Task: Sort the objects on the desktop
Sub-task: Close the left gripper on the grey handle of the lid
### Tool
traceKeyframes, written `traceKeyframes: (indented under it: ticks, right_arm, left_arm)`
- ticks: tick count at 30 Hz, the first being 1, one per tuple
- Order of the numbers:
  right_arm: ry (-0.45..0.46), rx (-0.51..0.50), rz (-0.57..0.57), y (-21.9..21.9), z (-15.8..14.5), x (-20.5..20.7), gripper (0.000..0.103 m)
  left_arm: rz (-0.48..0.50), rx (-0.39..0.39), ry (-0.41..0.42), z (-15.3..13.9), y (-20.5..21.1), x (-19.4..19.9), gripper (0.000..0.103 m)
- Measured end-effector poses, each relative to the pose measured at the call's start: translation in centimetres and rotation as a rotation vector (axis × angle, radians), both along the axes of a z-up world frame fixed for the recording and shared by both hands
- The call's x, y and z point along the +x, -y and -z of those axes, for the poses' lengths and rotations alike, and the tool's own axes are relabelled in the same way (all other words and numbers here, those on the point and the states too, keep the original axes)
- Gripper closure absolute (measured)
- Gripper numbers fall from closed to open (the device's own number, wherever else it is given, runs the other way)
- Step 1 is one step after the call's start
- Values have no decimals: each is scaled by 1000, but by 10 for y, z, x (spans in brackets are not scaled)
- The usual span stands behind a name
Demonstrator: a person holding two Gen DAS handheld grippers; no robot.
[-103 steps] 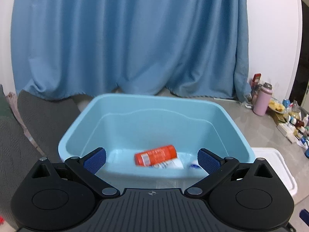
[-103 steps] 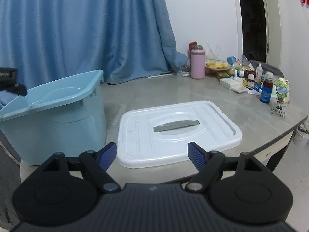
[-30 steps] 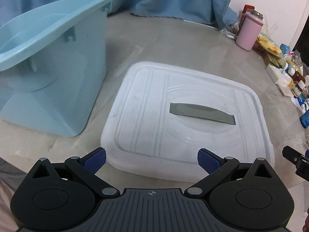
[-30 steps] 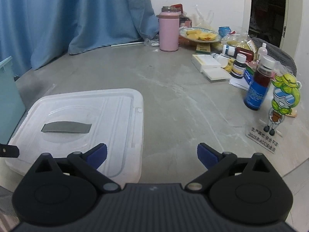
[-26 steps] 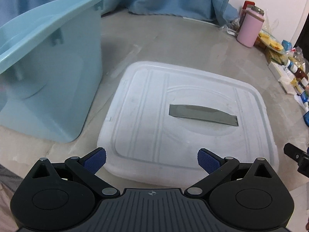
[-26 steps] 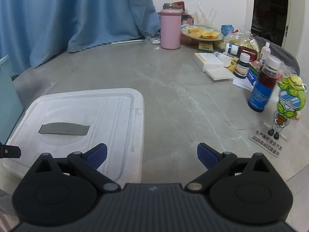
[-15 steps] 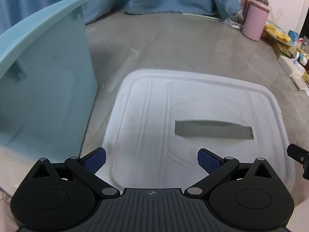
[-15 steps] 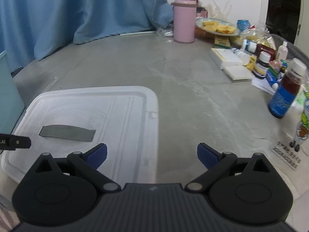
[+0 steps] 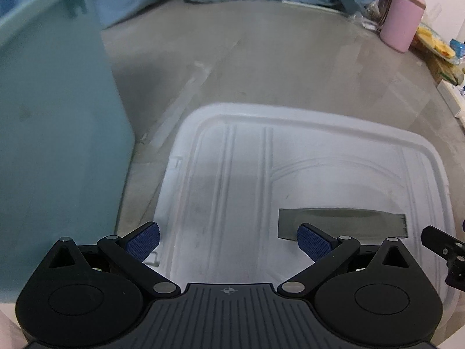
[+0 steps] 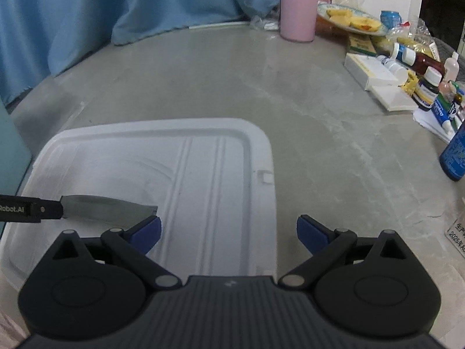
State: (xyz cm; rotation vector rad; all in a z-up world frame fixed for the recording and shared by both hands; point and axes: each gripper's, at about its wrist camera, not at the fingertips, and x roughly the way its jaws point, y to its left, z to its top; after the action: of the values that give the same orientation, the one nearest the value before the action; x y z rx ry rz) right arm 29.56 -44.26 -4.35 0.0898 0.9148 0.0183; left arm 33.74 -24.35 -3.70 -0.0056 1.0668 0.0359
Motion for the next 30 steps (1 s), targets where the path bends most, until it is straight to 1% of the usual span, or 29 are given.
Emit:
traceKeyframes:
  ticks: [2, 6, 8, 10, 17, 24, 30]
  right_arm:
    - [-31, 12, 13, -2, 3, 5, 3]
    - [-51, 36, 27, -8, 5, 10, 0]
    - [-49, 7, 15, -15, 5, 12, 0]
    - [-42, 8, 29, -16, 5, 11, 0]
    - [-27, 6, 20, -15, 6, 10, 0]
    - [-41, 2, -17, -10, 6, 11, 0]
    - [-60, 0, -47, -8, 5, 3, 0]
  left_arm:
    - [2, -3, 0, 2, 0, 2, 0]
    - [14, -5, 1, 6, 1, 6, 0]
    - [23, -4, 0, 6, 2, 7, 0]
    - [20, -5, -7, 6, 2, 7, 0]
    - [18, -7, -28, 5, 2, 12, 0]
    - [11, -3, -2, 6, 3, 1, 0]
    - [-9, -5, -29, 5, 6, -12, 0]
